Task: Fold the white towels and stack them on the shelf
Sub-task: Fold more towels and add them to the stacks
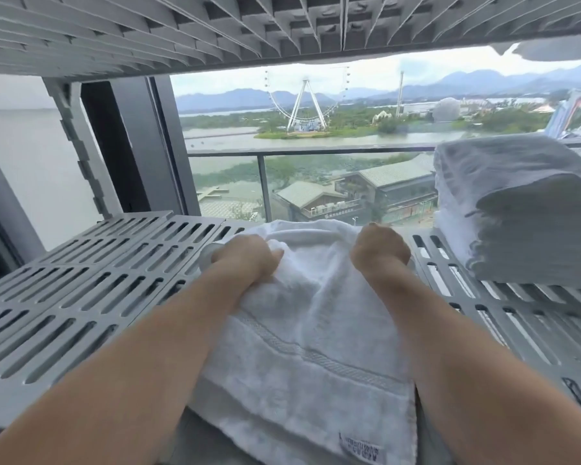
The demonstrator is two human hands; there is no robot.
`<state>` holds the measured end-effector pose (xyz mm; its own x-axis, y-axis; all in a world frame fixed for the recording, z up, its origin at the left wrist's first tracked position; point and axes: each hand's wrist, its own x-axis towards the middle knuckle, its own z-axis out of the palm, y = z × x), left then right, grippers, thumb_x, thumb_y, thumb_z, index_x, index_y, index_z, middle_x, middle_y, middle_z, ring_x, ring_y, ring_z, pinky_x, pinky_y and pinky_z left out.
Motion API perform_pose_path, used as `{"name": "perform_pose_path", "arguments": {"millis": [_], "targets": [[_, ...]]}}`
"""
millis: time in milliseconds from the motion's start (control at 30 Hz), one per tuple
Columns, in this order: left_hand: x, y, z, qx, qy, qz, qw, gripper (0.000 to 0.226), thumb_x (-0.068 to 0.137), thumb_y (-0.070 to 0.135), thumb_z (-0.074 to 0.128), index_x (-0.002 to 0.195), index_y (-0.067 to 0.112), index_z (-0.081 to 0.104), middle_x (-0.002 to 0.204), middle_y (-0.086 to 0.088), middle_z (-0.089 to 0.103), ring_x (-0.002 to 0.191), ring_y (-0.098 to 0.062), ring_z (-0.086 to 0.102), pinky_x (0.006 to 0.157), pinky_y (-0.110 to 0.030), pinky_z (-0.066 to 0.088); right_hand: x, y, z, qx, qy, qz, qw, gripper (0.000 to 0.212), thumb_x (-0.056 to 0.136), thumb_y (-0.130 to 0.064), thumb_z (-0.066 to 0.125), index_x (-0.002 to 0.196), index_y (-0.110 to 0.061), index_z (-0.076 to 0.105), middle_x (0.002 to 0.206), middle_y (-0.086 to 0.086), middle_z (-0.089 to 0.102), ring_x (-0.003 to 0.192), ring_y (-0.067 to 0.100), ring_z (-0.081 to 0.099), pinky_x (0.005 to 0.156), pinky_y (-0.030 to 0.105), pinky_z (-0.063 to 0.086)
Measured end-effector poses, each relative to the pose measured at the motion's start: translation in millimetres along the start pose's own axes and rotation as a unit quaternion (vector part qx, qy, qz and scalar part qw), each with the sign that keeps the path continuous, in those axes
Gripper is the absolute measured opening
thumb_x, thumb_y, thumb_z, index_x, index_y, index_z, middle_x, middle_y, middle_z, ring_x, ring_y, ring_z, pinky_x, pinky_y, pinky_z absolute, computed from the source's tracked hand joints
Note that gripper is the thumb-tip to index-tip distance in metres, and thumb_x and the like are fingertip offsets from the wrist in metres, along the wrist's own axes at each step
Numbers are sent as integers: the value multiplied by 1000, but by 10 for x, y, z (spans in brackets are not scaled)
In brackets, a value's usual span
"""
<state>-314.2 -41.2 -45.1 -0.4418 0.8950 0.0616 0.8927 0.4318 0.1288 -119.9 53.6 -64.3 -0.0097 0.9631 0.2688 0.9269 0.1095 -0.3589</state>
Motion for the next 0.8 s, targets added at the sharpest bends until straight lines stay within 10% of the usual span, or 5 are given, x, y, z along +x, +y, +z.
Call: {"name": "perform_pose_path", "arguments": {"millis": [167, 267, 433, 800], "targets": [[145, -128, 60, -25, 17, 23, 999, 85, 96, 70, 26, 157, 30, -16, 161, -14, -31, 150, -39, -21, 121, -54, -4, -76, 64, 65, 45, 8, -64, 997, 81, 92, -13, 47, 160, -27, 5, 163, 16, 21, 151, 33, 22, 116, 52, 26], [131, -232, 154, -89, -3, 26, 996, 75, 99, 66, 20, 161, 29, -1, 166, -16, -16, 153, -35, -11, 122, -53, 2, -98, 52, 97, -2, -3, -104, 995, 75, 92, -17, 48, 159, -24, 14, 166, 16, 10, 154, 33, 4, 123, 57, 3], [-13, -458, 87, -200, 45, 40, 978, 42, 107, 37, 32, 130, 13, 59, 135, -11, 60, 121, -28, 54, 100, -39, 42, -283, -83, 67, 6, -49, -173, 984, 39, 95, -22, 52, 132, -14, 60, 137, 11, 56, 129, 30, 50, 109, 43, 41], [-541, -977, 160, -200, 14, 278, 939, 22, 94, 19, 57, 107, 12, 73, 120, 2, 67, 106, -15, 58, 93, -33, 48, -1337, -998, -80, 109, -72, -246, 961, 31, 95, -40, 56, 107, -15, 70, 119, 14, 65, 112, 31, 59, 89, 32, 42]]}}
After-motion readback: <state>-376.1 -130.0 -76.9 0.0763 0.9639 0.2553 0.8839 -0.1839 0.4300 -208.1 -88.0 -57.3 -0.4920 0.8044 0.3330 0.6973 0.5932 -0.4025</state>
